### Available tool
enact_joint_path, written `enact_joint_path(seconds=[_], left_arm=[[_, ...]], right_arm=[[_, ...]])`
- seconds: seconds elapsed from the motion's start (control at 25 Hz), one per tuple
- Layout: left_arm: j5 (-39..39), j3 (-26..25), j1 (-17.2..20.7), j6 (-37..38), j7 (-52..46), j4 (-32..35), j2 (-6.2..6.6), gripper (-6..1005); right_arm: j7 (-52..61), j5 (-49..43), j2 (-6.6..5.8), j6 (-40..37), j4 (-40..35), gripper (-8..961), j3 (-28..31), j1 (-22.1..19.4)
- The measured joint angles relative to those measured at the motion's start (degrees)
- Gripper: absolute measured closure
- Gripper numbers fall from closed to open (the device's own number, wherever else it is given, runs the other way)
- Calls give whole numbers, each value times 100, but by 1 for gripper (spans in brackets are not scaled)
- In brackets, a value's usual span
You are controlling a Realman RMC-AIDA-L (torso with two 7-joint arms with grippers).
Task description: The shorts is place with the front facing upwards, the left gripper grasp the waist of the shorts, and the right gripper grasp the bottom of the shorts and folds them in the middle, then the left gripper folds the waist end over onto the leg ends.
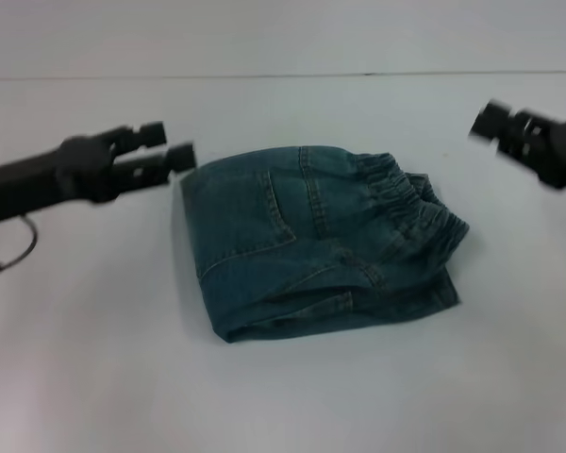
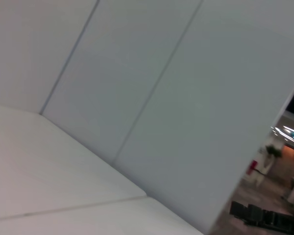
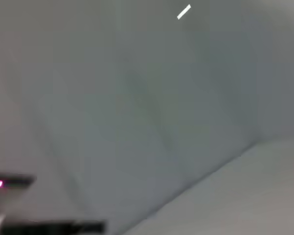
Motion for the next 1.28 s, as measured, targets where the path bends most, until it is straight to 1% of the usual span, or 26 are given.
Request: enact_joint_path(seconds=[0.12,0.2,0.24,0.28,0.4,0.52,0.72,0.92,1.16,1.28], left_arm=[[217,-10,228,298,73,124,41,77],[422,-20,334,401,75,222,43,76],[541,-25,364,444,75,255,44,76],[708,-30,383,480,66,284,44,76],[1280,-57,398,526,5,328,45,76],[1611,-84,401,526,-34,315,47,76],[1705,-93,428,555,-89,307,34,76],[1743,-69,396,613,-156,321,38,76],[1753,-54,377,645,-197,330,50,76],[1761,-45,375,631,-198,328,52,76]], right_arm=[[570,-1,-93,-627,-635,747,-971,-47],[943,0,-144,-916,-1007,674,-1454,-138],[1102,-1,-160,-1012,-1169,550,-1675,-194],[1250,-1,-184,-1059,-1298,427,-1849,-248],[1687,-1,-252,-1118,-1585,323,-2362,-428],[1852,1,-278,-1023,-1663,218,-2472,-565],[2019,1,-267,-659,-1673,117,-2470,-695],[1980,-176,-208,-490,-1682,67,-2515,-720],[1955,-226,-203,-448,-1682,8,-2490,-717],[1927,-229,-203,-439,-1678,7,-2497,-710]])
